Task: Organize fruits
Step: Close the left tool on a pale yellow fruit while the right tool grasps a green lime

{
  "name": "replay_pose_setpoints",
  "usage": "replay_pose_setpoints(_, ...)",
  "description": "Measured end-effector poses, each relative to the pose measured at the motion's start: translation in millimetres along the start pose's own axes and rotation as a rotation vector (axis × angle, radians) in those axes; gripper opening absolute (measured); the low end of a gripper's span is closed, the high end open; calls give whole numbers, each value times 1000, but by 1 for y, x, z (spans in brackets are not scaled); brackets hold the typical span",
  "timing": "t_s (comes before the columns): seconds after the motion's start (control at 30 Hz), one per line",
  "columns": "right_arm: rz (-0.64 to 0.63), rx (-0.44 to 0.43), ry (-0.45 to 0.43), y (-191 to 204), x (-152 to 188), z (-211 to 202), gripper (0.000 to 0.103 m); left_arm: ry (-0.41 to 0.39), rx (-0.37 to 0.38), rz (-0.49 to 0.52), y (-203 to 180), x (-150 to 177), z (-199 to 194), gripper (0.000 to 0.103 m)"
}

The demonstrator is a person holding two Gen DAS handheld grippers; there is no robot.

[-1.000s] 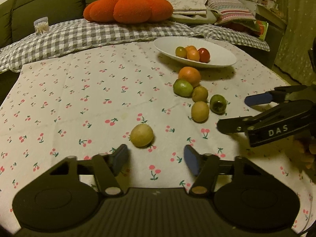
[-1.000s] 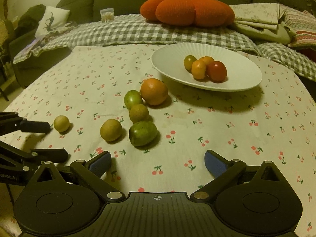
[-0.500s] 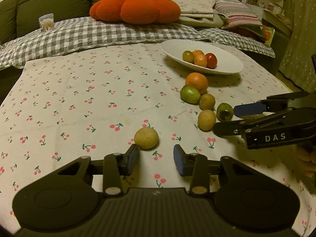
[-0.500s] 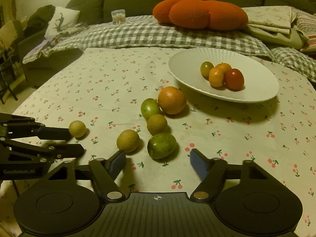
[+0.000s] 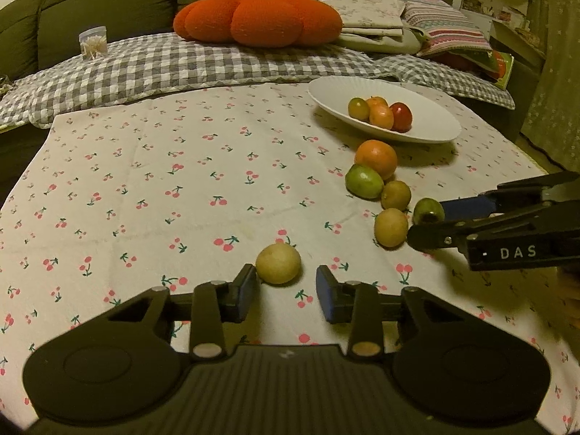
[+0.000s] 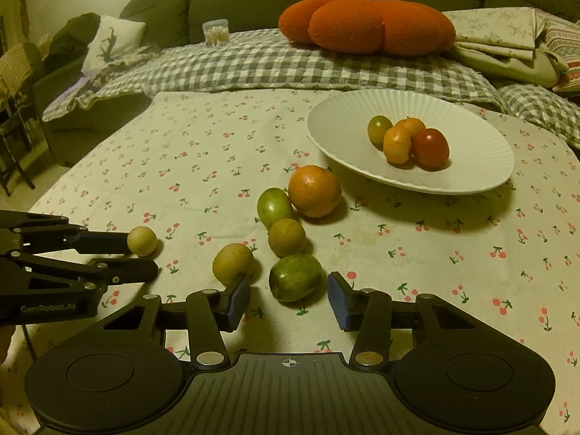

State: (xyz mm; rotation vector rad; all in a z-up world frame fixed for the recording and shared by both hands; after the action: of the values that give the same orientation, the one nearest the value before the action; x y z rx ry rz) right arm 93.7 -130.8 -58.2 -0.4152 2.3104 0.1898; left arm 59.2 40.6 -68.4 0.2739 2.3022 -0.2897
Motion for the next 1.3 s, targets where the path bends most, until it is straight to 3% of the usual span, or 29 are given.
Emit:
replay_pose_setpoints(0.13, 2, -1, 1, 0, 0, 0, 42, 0, -5, -6, 2, -2, 1, 26)
replay_pose_setpoints(0.4, 11, 8, 1, -2, -3, 0, 30, -3, -4, -5, 2, -4, 1, 25)
replay_pose_setpoints(1.3, 78, 25, -40, -25, -22, -18, 30, -60, 30, 2, -20, -42, 9, 25)
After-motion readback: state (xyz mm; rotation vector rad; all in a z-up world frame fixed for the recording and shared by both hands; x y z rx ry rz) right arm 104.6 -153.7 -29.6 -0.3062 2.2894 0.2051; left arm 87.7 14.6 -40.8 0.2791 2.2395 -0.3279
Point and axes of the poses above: each gripper's, at about its wrist camera, not at the fingertips, and z roughly the way its jaws point, y to its left, x to its underside, the point moved 5 cm from there along z, roughly the way its jaws point, and after that the axes turned 5 degrees about x, right-handed, at the moved point
